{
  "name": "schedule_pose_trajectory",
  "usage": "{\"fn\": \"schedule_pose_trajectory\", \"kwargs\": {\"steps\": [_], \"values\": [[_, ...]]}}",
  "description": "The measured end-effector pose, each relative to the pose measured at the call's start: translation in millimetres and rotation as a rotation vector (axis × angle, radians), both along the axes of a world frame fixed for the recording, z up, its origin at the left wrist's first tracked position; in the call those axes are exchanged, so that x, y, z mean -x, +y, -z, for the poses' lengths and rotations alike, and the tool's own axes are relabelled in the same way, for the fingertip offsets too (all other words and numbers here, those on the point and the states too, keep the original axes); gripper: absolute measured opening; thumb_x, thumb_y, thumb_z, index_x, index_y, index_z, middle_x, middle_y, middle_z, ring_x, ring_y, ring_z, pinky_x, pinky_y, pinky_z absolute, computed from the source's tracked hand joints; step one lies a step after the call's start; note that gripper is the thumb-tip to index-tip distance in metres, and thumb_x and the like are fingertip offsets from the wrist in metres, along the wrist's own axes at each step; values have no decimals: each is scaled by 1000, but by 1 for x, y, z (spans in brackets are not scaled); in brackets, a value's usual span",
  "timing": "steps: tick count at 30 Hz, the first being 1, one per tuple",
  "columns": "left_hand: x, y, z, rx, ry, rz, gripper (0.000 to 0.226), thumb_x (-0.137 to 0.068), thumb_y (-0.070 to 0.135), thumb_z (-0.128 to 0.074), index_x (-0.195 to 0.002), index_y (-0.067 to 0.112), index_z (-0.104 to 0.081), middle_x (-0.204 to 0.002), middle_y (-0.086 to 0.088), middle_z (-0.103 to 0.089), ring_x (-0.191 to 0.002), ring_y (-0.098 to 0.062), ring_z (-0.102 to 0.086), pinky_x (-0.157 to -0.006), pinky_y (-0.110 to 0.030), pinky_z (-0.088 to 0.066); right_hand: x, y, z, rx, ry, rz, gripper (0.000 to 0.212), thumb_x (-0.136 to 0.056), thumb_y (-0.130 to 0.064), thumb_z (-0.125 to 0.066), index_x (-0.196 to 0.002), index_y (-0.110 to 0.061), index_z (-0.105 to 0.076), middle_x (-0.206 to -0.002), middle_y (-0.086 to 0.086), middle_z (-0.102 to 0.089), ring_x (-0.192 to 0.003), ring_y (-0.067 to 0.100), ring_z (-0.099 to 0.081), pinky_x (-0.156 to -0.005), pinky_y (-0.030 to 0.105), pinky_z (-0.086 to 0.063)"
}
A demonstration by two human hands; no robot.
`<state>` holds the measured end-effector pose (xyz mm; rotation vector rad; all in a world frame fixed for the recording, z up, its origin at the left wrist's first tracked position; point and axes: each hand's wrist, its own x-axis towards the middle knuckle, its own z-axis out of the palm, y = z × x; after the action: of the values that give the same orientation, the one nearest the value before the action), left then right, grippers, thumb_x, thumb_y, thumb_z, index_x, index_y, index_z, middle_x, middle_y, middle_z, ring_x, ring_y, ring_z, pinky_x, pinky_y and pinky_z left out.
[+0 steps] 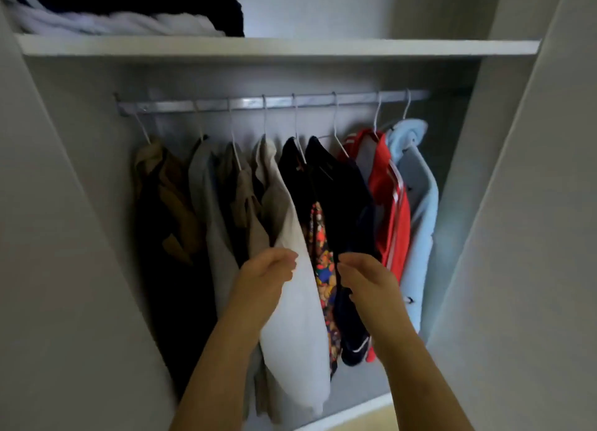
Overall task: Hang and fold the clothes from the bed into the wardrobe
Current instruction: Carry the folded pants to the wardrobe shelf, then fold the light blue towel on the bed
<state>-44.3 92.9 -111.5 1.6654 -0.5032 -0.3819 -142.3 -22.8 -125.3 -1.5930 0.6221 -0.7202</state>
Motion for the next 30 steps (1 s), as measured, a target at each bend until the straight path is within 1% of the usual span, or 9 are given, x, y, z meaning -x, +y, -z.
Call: {"fn": "schedule_pose_trajectory", "kwargs": {"steps": [2,4,7,9,12,15,21,25,30], "values": [[26,-12,16,-47,53,74,16,-90,22,-57,-82,31,-66,-93,10,-66,-92,-8,-61,-75,-23,-45,37,1,15,-58,34,85,19,-88,-16,-56,-81,-33,-63,-76,-14,-64,-73,7,-60,-58,18,-44],[56,-25,26,-72,72,152,16,-89,21,-57,-80,30,-67,-89,11,-67,-89,-9,-62,-71,-23,-44,76,2,26,-112,65,154,18,-89,-16,-55,-80,-28,-64,-72,-7,-63,-69,11,-57,-53,15,-45],[111,-45,38,-118,62,292,16,-90,23,-54,-80,31,-65,-90,8,-68,-89,-12,-64,-72,-27,-46,141,2,40,-171,72,261,13,-89,-16,-54,-82,-14,-65,-74,8,-60,-70,14,-53,-63,22,-42],[156,-57,46,-145,44,372,17,-90,21,-54,-79,29,-65,-85,5,-68,-85,-14,-64,-77,-32,-47,190,3,49,-207,78,355,14,-88,-16,-55,-78,-19,-65,-75,3,-61,-72,16,-53,-66,26,-40],[236,-71,58,-166,38,512,19,-90,18,-54,-77,28,-64,-80,2,-66,-75,-12,-62,-70,-27,-45,276,11,60,-242,69,515,17,-88,-16,-55,-77,-25,-62,-82,-2,-65,-77,16,-58,-66,25,-42],[329,-76,71,-225,38,696,18,-91,19,-52,-78,27,-62,-87,0,-68,-84,-14,-63,-77,-29,-45,374,29,72,-282,107,664,16,-89,-17,-53,-81,-27,-62,-86,-3,-66,-80,15,-61,-67,25,-43],[506,-74,93,-301,32,1026,13,-89,26,-53,-81,27,-64,-88,4,-69,-88,-11,-65,-78,-29,-48,548,76,87,-344,130,980,17,-89,-14,-54,-77,-25,-60,-77,-3,-63,-69,11,-56,-56,21,-39],[606,-67,100,-332,-19,1270,14,-90,26,-54,-79,28,-63,-84,4,-66,-88,-16,-64,-70,-26,-44,636,113,97,-380,128,1215,18,-89,-16,-54,-76,-27,-61,-76,-5,-64,-69,10,-58,-56,21,-40],[712,-56,109,-367,-99,1571,21,-91,17,-52,-73,25,-59,-78,-2,-61,-79,-17,-57,-60,-23,-37,716,163,107,-478,100,1499,16,-90,-20,-53,-78,-29,-59,-83,-8,-64,-70,7,-59,-54,20,-38]]}}
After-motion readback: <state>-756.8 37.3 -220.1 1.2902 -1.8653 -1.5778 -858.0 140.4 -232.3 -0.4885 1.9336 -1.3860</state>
